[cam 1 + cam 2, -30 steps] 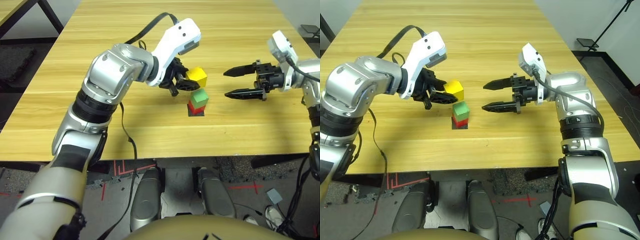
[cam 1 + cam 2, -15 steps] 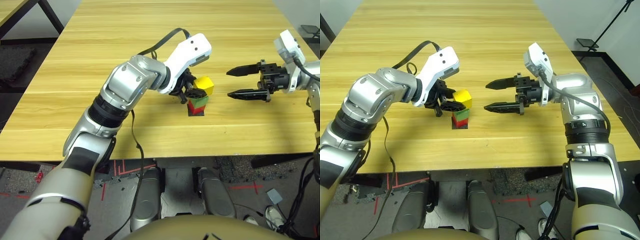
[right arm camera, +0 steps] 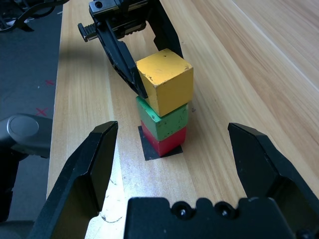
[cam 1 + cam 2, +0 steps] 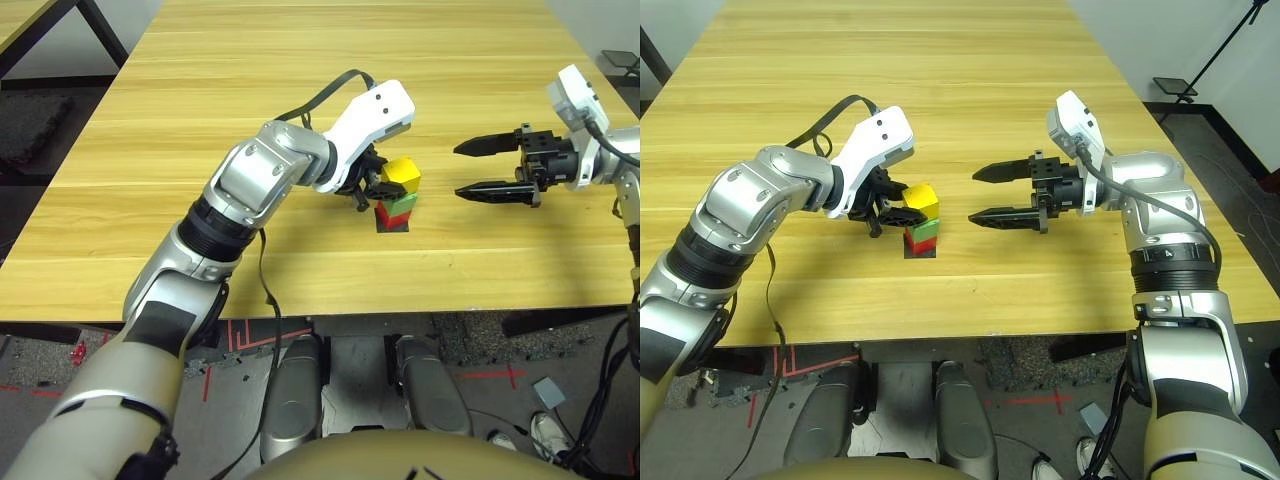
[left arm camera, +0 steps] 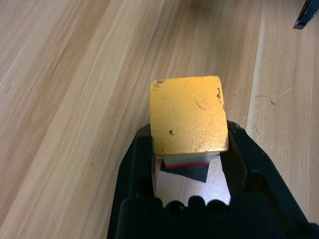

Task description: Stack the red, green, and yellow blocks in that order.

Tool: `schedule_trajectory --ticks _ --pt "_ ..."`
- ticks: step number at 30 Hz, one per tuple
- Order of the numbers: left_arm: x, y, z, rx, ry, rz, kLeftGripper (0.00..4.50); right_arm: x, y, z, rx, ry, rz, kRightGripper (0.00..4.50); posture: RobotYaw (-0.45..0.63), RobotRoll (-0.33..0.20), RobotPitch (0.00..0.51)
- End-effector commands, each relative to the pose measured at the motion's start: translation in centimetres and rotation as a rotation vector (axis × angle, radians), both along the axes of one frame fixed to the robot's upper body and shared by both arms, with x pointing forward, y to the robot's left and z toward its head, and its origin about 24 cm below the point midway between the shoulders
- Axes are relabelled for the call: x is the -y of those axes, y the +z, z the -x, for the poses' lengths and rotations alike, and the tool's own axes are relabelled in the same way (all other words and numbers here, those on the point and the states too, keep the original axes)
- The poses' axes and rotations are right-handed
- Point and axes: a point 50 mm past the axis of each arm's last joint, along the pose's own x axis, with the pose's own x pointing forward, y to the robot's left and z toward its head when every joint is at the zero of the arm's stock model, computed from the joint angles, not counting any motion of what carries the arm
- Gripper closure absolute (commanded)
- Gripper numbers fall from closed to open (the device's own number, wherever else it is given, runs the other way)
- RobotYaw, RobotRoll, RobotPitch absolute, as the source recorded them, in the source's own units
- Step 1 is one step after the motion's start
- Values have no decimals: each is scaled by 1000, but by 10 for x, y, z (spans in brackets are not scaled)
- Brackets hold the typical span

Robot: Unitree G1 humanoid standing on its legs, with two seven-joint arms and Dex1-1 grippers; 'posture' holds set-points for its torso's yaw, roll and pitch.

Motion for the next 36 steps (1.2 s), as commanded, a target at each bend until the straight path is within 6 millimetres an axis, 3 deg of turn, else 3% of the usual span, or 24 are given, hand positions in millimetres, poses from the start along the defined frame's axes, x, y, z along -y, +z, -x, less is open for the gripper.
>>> schedule_trajectory --ticks 1,11,15,19,21,25,28,32,36 --pt "3 -3 3 -33 -4 -28 2563 3 0 2 3 -8 -6 0 157 54 154" --pt "13 7 10 -40 -36 -20 2563 2 -2 1 2 -9 -12 0 158 62 150" --pt "18 11 11 -29 -49 20 1297 5 -3 1 0 -14 -10 0 154 56 148" --pt "16 30 7 31 -28 126 36 9 0 1 6 -24 -5 0 148 40 141" --pt "12 41 7 56 -8 175 36 13 2 0 13 -35 -4 0 145 31 135" --pt "-26 65 10 131 114 300 36 24 16 -2 45 -98 -27 0 142 11 125" --pt "-61 64 13 188 300 411 36 44 29 -8 77 -266 -112 0 156 -8 116" --pt "-105 36 16 328 573 537 36 83 27 -17 138 -604 -221 0 165 -26 114" --pt "-132 -14 25 380 785 562 36 124 4 -14 181 -942 -324 0 167 -42 117"
